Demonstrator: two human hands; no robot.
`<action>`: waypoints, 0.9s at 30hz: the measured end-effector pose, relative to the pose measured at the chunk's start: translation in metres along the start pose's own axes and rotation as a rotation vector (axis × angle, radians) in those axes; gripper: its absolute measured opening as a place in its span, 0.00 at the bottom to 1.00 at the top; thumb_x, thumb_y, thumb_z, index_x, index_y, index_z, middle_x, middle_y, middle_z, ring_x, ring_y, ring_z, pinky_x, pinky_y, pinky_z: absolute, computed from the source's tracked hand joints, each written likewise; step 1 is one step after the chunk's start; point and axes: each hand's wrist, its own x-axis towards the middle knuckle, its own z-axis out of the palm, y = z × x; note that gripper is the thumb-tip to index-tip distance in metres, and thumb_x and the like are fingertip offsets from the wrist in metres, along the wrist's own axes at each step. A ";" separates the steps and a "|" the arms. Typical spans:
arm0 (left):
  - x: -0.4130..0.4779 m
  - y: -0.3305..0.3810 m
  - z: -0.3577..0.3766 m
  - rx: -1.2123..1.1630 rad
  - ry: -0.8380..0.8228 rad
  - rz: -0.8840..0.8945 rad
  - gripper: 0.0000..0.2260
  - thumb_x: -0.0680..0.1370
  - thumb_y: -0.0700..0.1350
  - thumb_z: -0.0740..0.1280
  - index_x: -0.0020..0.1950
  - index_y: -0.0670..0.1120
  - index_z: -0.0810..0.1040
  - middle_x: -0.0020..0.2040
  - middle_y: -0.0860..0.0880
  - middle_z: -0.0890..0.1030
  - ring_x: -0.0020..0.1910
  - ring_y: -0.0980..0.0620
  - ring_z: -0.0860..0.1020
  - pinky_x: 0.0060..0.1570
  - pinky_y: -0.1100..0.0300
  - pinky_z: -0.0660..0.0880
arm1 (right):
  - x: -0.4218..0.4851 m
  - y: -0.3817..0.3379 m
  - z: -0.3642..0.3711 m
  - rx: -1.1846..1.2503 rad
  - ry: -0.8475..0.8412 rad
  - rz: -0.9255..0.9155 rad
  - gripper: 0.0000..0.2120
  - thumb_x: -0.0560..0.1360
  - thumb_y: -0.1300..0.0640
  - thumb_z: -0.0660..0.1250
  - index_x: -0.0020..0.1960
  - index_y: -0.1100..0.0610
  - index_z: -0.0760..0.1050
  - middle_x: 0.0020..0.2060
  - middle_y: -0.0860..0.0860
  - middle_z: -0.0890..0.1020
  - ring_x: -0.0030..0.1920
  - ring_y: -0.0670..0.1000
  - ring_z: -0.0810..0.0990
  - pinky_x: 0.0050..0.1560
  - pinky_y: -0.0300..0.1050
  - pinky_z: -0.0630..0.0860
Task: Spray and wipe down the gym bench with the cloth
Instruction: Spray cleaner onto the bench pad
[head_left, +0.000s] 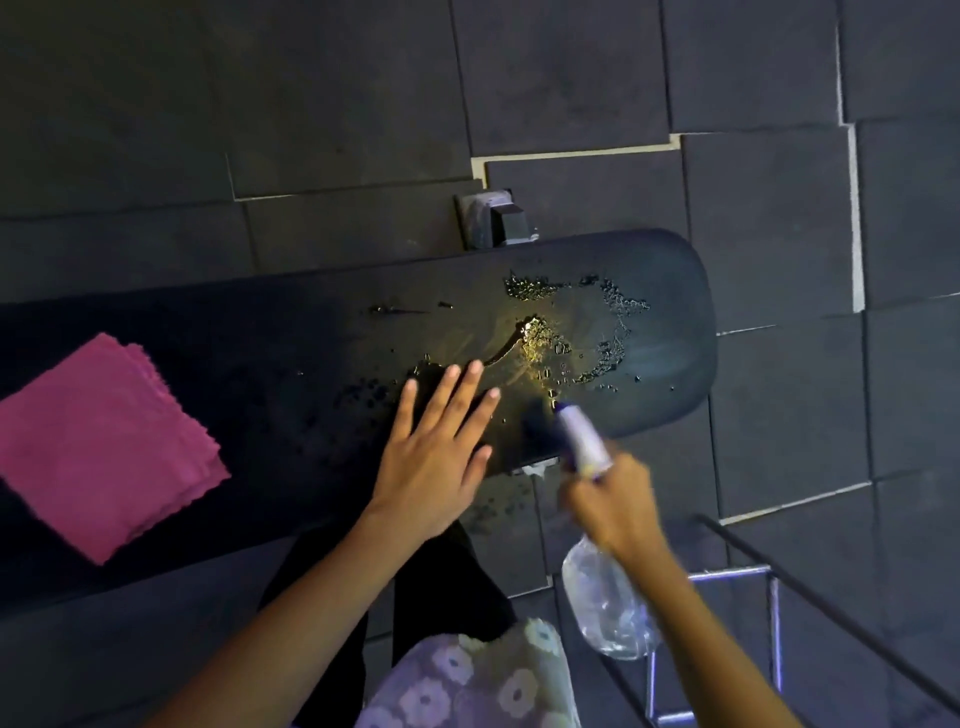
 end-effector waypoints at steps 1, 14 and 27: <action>-0.011 -0.006 0.001 0.020 0.006 -0.036 0.27 0.79 0.53 0.57 0.78 0.51 0.57 0.80 0.48 0.51 0.79 0.48 0.52 0.74 0.40 0.52 | -0.010 -0.001 0.015 -0.043 -0.046 -0.035 0.01 0.66 0.60 0.63 0.36 0.56 0.73 0.27 0.54 0.75 0.31 0.59 0.71 0.30 0.47 0.69; -0.076 -0.082 -0.019 0.008 0.101 -0.356 0.25 0.80 0.50 0.60 0.77 0.52 0.60 0.80 0.47 0.54 0.78 0.44 0.53 0.74 0.38 0.47 | -0.050 -0.066 0.084 -0.089 -0.265 -0.335 0.06 0.63 0.63 0.65 0.34 0.57 0.67 0.29 0.54 0.76 0.33 0.62 0.75 0.29 0.50 0.68; -0.141 -0.168 -0.049 -0.153 0.265 -0.484 0.25 0.78 0.51 0.54 0.74 0.44 0.67 0.76 0.44 0.63 0.76 0.42 0.59 0.74 0.37 0.54 | -0.092 -0.193 0.092 0.391 -0.141 -0.764 0.28 0.67 0.72 0.66 0.64 0.53 0.75 0.51 0.40 0.82 0.47 0.46 0.83 0.46 0.34 0.77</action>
